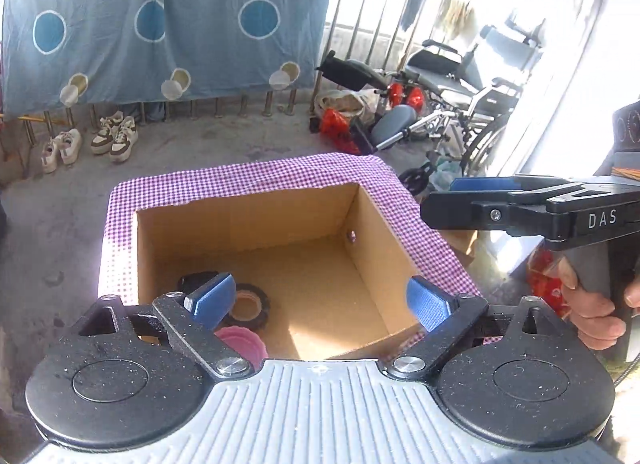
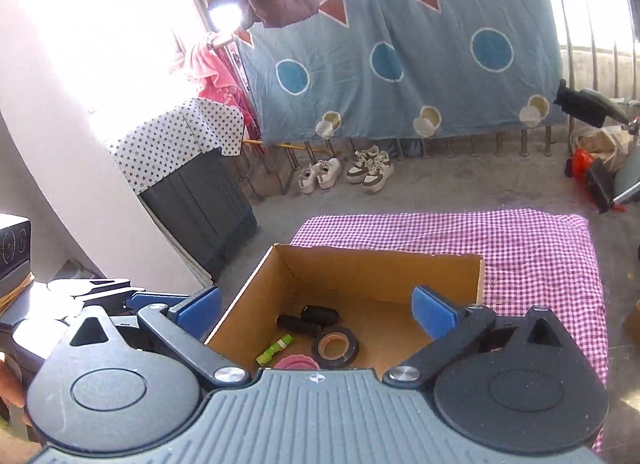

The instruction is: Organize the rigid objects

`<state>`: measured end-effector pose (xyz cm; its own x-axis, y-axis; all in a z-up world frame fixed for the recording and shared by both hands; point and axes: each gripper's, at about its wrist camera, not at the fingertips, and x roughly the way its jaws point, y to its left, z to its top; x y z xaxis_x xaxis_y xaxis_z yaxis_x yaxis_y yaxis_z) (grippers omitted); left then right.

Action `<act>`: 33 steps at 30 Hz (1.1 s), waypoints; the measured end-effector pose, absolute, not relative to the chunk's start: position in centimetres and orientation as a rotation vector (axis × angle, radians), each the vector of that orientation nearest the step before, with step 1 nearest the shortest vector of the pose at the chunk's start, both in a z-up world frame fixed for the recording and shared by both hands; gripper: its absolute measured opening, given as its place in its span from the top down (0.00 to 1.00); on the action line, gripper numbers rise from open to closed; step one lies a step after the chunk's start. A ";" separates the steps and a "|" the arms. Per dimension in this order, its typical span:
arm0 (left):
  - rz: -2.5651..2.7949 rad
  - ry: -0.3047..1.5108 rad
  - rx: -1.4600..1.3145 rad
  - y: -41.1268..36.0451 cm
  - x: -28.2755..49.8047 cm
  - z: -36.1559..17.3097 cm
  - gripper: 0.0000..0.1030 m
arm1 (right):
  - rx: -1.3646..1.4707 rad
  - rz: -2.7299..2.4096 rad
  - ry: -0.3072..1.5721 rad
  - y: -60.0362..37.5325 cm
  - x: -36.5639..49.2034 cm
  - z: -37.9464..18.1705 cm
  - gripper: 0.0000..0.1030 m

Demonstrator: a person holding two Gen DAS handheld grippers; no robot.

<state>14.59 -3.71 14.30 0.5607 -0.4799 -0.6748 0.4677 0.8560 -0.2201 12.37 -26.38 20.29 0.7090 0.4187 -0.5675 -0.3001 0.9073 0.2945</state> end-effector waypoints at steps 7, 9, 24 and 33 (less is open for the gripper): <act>-0.594 0.787 -0.041 -4.0 9.1 11.7 0.04 | -0.002 0.244 0.646 -24.8 5.5 19.7 0.00; -0.614 0.833 -0.084 -4.0 7.8 9.9 0.04 | -0.027 0.194 0.641 -24.6 3.9 18.0 0.00; -0.614 0.880 -0.067 -7.4 3.8 2.6 0.01 | 0.093 -0.007 0.668 -27.4 -3.3 8.5 0.00; -0.656 0.840 -0.058 -8.5 3.7 0.1 0.00 | 0.287 0.045 0.606 -29.5 -4.2 5.4 0.00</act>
<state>3.70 -8.48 0.06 0.4840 -0.5603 -0.6722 0.5157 0.8032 -0.2982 -4.17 -29.46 5.38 0.8220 0.1251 -0.5555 0.0426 0.9593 0.2791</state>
